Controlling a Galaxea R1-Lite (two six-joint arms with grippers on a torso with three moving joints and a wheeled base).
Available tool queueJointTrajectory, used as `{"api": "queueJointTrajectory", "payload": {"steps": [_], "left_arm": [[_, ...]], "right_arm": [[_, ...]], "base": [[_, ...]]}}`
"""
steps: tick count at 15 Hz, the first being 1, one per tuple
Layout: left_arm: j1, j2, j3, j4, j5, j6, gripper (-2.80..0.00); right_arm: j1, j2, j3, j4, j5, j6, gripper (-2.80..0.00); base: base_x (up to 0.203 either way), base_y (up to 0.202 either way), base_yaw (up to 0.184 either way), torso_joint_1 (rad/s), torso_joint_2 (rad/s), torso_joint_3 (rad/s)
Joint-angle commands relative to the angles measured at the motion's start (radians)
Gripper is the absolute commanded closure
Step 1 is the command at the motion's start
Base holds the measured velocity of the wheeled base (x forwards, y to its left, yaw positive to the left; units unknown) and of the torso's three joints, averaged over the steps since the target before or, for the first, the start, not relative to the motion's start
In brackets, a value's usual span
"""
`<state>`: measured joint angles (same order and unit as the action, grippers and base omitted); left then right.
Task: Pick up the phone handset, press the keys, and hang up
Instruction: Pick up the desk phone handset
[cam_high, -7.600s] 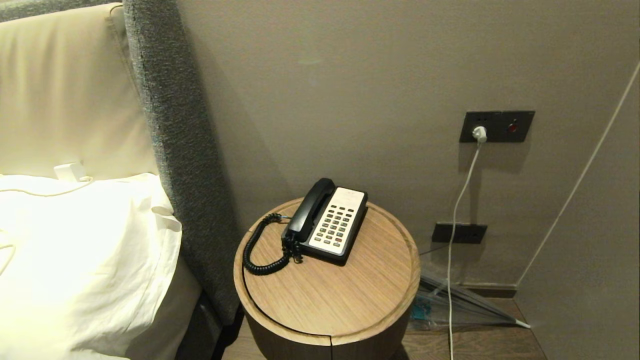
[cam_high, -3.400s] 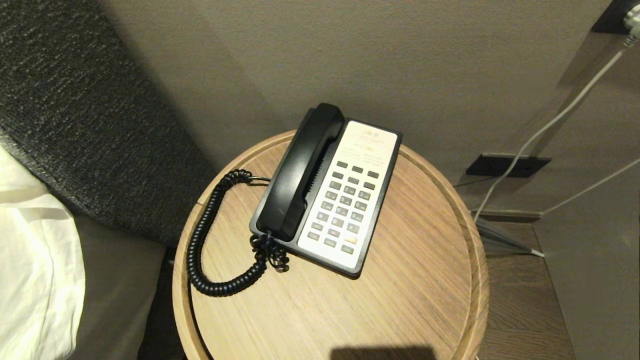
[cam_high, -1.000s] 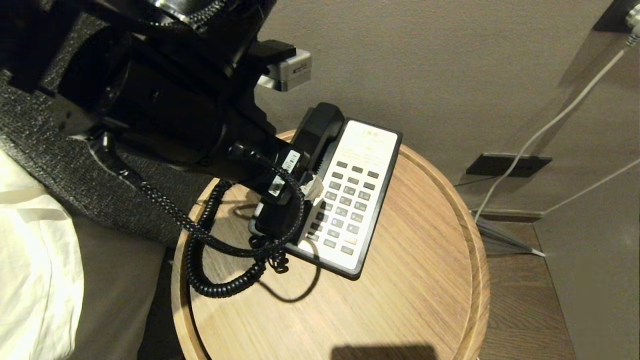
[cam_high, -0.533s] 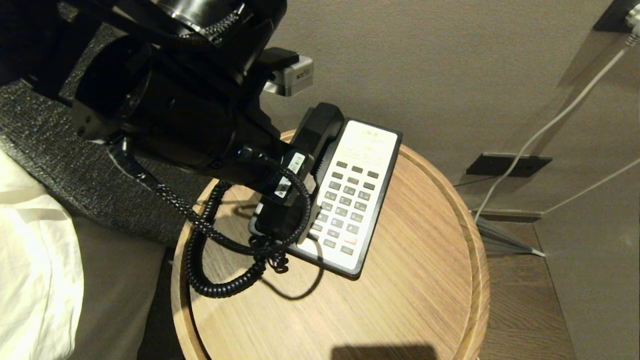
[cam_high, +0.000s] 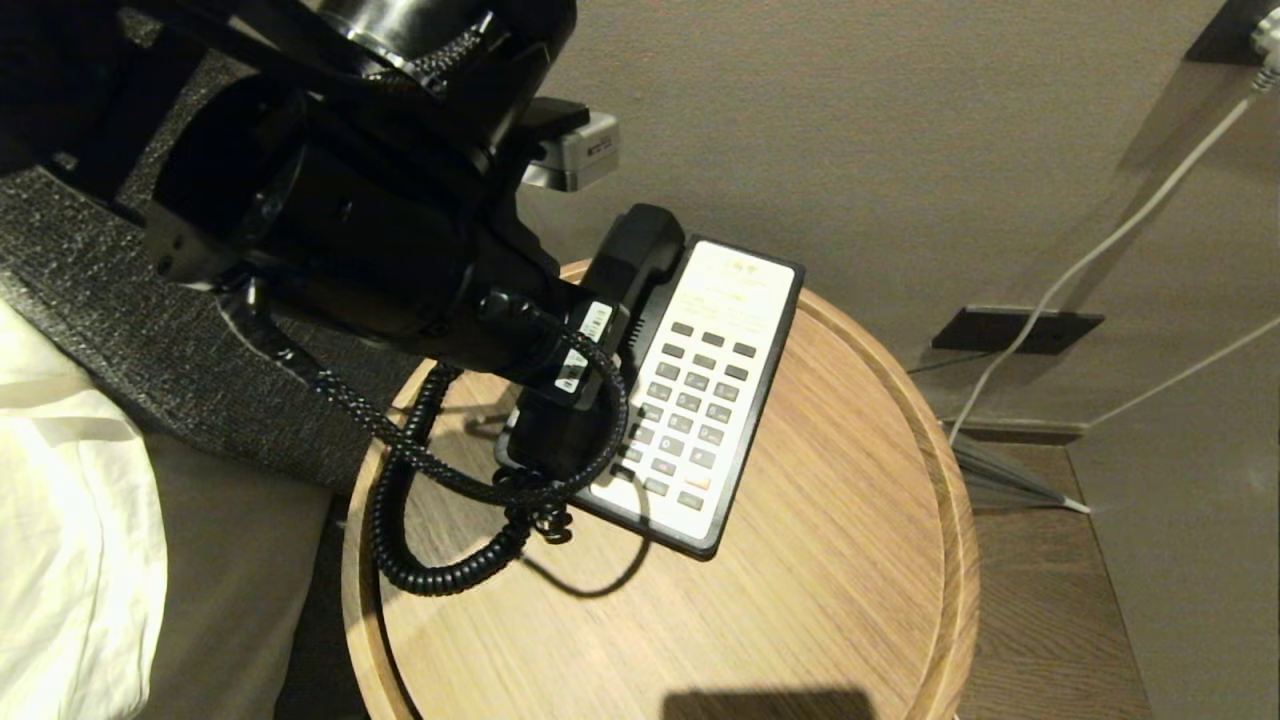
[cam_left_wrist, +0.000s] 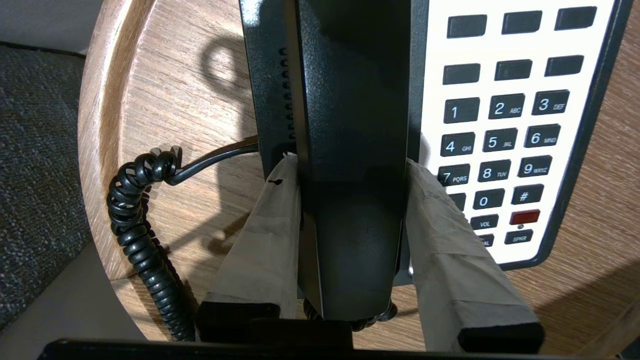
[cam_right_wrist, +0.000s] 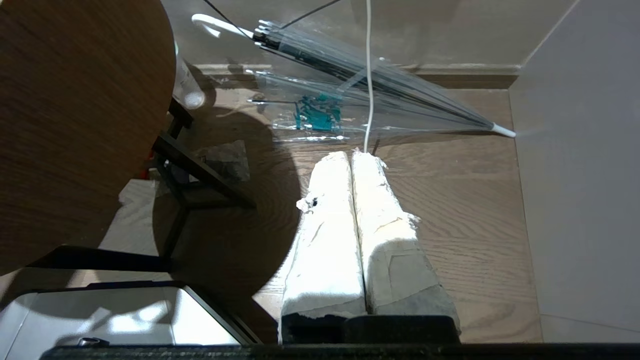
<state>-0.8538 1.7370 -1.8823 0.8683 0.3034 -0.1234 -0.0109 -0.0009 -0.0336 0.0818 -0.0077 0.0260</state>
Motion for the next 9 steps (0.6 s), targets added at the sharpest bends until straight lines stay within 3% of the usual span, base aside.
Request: {"api": "queueJointTrajectory", "payload": {"steps": [1, 6, 9], "left_arm": [[-0.001, -0.032, 0.000, 0.004, 0.010, -0.004, 0.00], [-0.014, -0.176, -0.001, 0.004, 0.017, -0.051, 0.00], [-0.014, -0.297, 0.000, 0.002, 0.017, -0.163, 0.00]], "right_arm": [[0.000, -0.001, 0.000, 0.001, 0.000, 0.001, 0.00], [0.000, -0.001, 0.000, 0.001, 0.000, 0.002, 0.00], [0.000, -0.001, 0.000, 0.001, 0.000, 0.000, 0.00]], "base": [[0.000, 0.000, 0.000, 0.000, 0.00, 0.000], [0.000, 0.000, 0.000, 0.000, 0.00, 0.000], [0.000, 0.000, 0.000, 0.000, 0.00, 0.000]]}}
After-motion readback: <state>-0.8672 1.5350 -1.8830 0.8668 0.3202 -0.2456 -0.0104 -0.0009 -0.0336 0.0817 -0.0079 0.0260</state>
